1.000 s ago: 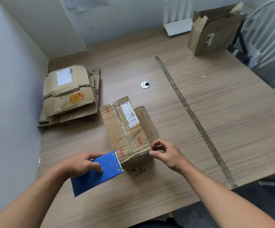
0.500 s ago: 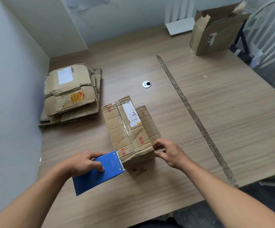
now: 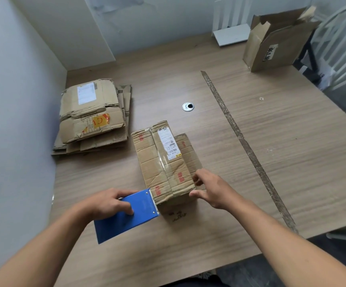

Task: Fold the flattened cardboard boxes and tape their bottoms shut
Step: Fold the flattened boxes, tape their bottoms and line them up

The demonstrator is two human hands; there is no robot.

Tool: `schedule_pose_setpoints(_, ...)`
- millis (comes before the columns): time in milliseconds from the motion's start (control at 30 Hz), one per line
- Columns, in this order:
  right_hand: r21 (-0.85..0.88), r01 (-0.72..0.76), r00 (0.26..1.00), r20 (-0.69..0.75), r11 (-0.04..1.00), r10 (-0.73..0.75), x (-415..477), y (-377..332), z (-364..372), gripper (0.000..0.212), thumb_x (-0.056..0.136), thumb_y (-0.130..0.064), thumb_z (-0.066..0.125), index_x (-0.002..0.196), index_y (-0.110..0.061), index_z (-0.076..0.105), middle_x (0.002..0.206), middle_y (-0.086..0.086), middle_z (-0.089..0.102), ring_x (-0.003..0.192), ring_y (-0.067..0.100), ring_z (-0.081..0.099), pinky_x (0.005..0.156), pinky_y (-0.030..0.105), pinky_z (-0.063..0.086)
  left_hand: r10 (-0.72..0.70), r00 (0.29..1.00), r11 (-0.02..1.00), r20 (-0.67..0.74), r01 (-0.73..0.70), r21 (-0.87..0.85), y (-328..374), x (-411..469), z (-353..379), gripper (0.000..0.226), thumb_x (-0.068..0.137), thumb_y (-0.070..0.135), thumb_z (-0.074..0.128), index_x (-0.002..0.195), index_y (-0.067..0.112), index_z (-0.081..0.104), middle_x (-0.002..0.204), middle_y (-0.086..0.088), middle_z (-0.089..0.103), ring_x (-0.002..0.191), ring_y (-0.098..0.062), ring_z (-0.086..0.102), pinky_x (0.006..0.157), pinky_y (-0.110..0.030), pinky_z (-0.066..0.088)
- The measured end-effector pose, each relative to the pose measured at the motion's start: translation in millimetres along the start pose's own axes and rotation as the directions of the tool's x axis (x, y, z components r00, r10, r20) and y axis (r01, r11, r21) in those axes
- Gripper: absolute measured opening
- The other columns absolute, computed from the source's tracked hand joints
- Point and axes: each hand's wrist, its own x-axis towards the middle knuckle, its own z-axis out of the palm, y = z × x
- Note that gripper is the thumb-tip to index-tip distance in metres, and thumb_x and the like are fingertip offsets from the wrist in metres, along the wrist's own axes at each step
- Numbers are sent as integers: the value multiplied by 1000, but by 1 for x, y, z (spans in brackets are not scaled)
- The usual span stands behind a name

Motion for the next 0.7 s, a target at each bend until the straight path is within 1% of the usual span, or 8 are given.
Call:
schedule_pose_setpoints(33, -79, 38, 999, 1, 996, -39, 0, -1, 0, 54, 82, -36, 78, 126, -19, 52, 124, -6, 48, 110, 16, 51, 100, 41, 46, -1, 1000, 1000, -1, 1, 0, 0, 0, 0, 55, 62, 53, 59, 113, 74, 52, 116, 23, 65, 105, -7, 59, 101, -41, 40)
schedule_pose_setpoints(100, -336, 148, 988, 9, 930, -154, 1, -8, 0, 76, 86, -48, 67, 150, -37, 26, 153, -7, 28, 139, 21, 32, 114, 42, 32, 4, 1000, 1000, -9, -4, -2, 1, -2, 1, 52, 63, 52, 59, 109, 75, 53, 115, 24, 65, 104, -7, 59, 99, -38, 41)
schedule_pose_setpoints(133, -453, 236, 967, 27, 860, -251, 2, -14, 3, 76, 89, -56, 57, 152, -41, 18, 161, -7, 21, 148, 23, 22, 116, 43, 23, 9, 1000, 1000, -15, -9, -6, 2, -3, 2, 50, 63, 50, 59, 106, 76, 53, 113, 25, 65, 103, -5, 59, 97, -36, 41)
schedule_pose_setpoints(200, -559, 404, 906, 134, 725, -402, 7, -23, 16, 67, 90, -65, 38, 151, -40, 25, 162, -6, 28, 150, 28, 22, 115, 48, 21, 26, 999, 1000, -28, -26, -12, 4, -4, 2, 47, 65, 46, 58, 99, 78, 53, 110, 29, 65, 100, -1, 58, 91, -29, 41)
schedule_pose_setpoints(300, -595, 450, 887, 209, 666, -412, 15, -25, 34, 59, 93, -64, 30, 147, -42, 35, 155, -7, 42, 144, 25, 38, 116, 48, 30, 54, 997, 999, -48, -54, 3, 3, -7, 3, 46, 66, 46, 57, 96, 80, 51, 110, 28, 65, 100, 0, 58, 90, -29, 42)
schedule_pose_setpoints(400, -592, 420, 901, 180, 688, -395, 16, -21, 34, 51, 97, -58, 32, 147, -47, 34, 154, -11, 43, 142, 21, 41, 112, 43, 23, 67, 996, 998, -61, -66, 12, -2, -10, 2, 45, 69, 45, 58, 97, 79, 51, 107, 29, 64, 98, 1, 56, 86, -26, 41)
schedule_pose_setpoints(500, -581, 406, 906, 157, 705, -393, 15, -20, 33, 48, 98, -56, 33, 146, -49, 36, 152, -13, 45, 141, 19, 43, 111, 42, 23, 79, 995, 997, -55, -80, -18, -9, -14, 1, 44, 72, 44, 59, 100, 77, 53, 99, 32, 64, 94, 4, 57, 80, -24, 40)
schedule_pose_setpoints(700, -607, 384, 916, 159, 696, -368, 16, -20, 34, 51, 96, -55, 38, 147, -48, 34, 153, -13, 44, 140, 19, 44, 110, 43, 27, 104, 994, 990, -19, -105, -90, -33, -27, 5, 51, 72, 47, 61, 117, 68, 52, 106, 32, 64, 98, 5, 59, 92, -29, 45)
